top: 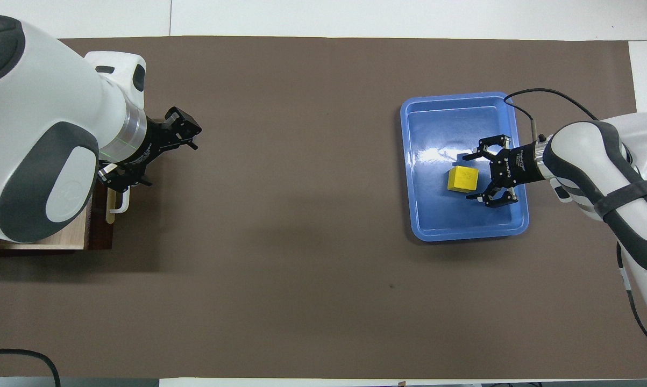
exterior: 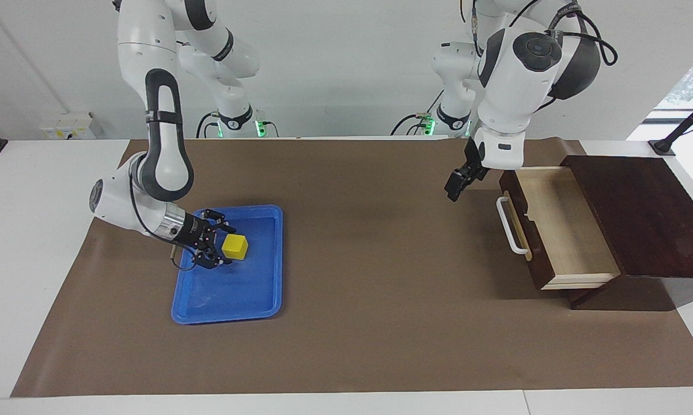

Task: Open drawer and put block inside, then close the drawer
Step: 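Lift the block with the right gripper while the left gripper moves toward it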

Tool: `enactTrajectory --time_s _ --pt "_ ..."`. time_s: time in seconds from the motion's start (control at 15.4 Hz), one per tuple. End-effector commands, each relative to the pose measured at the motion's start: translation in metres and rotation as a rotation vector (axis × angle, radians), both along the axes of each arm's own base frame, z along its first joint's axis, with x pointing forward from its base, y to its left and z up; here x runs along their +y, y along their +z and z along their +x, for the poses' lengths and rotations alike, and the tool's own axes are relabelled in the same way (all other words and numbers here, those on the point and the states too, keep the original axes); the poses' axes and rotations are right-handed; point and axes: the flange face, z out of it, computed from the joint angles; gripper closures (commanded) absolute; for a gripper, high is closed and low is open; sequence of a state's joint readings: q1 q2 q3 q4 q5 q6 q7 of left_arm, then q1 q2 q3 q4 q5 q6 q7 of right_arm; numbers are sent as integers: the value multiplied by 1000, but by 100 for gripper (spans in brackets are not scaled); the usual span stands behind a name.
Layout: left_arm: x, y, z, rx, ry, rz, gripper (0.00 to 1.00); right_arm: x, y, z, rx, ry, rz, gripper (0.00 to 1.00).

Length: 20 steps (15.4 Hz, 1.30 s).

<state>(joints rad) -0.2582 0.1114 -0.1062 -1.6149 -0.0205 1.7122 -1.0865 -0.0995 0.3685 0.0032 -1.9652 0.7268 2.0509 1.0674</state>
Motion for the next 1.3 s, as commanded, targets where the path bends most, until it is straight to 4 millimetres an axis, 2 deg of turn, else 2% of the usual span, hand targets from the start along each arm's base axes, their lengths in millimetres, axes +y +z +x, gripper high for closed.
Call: enactTrajectory --time_s 0.0,0.13,0.19,0.32,0.45,0.52,0.58,0.65,0.71,0.84,0.97,1.1,1.23 --pt "-4 -4 -4 -21 265 -23 0 -4 0 -4 -33 5 11 62" --pt "-15 -6 -8 -40 307 -34 0 -4 1 -3 -38 8 8 100" --pt "-17 -4 -10 -24 333 -26 0 -2 1 -2 -39 11 9 100" --pt "-39 9 -30 66 435 39 0 -1 3 -1 -46 12 6 100" --pt "-51 17 -34 83 543 31 0 3 4 2 -54 14 1 100" --pt "-58 13 -34 80 619 26 0 2 9 7 -68 19 -1 100" --pt "-61 -1 -27 66 689 10 0 4 18 13 -86 28 -7 100" --pt "-66 -25 -15 75 765 8 0 11 31 21 -112 45 -9 100" --pt "-72 -43 -9 85 808 19 0 28 47 30 -140 73 -6 100" --pt "-74 -53 0 69 846 -5 0 49 79 39 -185 113 5 100" --pt "-77 -52 4 49 870 -30 0 94 109 43 -220 158 12 100" --pt "-82 -55 10 46 897 -73 0 141 137 50 -215 131 18 100" --pt "-87 -53 15 48 914 -139 0 189 156 50 -196 100 26 100"
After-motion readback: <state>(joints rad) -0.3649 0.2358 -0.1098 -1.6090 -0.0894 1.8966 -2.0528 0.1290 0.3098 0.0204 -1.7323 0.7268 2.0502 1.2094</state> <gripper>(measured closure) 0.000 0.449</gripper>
